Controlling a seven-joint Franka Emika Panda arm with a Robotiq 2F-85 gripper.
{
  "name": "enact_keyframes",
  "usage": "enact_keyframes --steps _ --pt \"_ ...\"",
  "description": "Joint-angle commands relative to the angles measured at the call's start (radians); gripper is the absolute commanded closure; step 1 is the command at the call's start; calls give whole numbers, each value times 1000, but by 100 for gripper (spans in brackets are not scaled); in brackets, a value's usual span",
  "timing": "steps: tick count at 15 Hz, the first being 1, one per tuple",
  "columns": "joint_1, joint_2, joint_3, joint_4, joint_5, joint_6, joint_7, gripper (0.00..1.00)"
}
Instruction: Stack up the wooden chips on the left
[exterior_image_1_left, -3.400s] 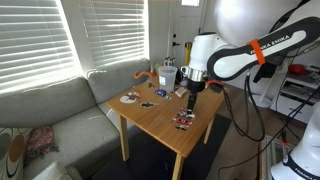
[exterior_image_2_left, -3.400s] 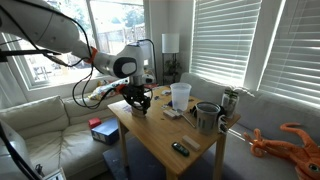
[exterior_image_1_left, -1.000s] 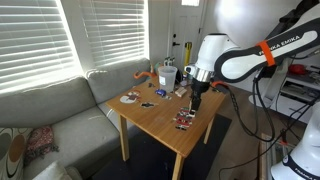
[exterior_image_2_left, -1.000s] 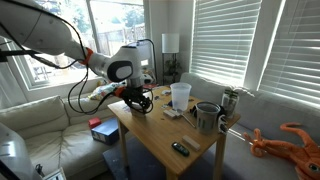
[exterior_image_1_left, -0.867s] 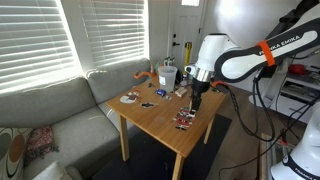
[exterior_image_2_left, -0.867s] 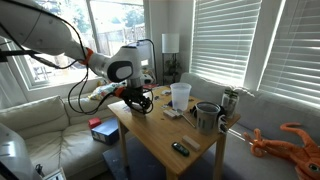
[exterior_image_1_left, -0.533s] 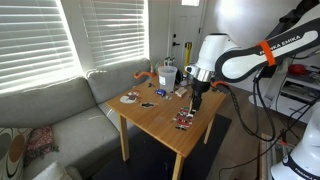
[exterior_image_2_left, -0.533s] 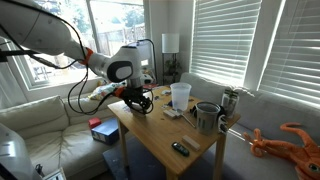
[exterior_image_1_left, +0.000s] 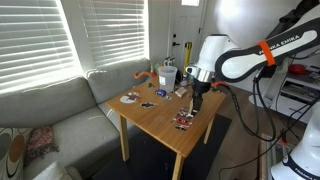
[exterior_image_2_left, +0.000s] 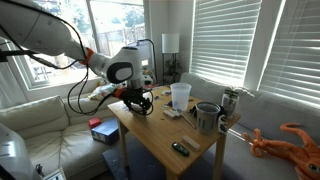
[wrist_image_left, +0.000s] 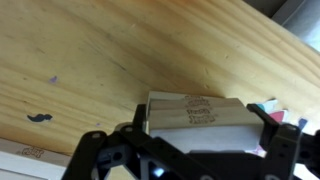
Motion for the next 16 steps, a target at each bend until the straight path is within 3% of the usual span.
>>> enact_keyframes --steps 1,8,13,16 --pt "11 -35 -16 -24 26 5 -21 0" --pt "-1 -208 -42 -63 6 -51 -10 0" --pt "0 -358 -71 -46 -6 -174 5 0" --pt "7 -341 -75 -25 -8 -171 6 0"
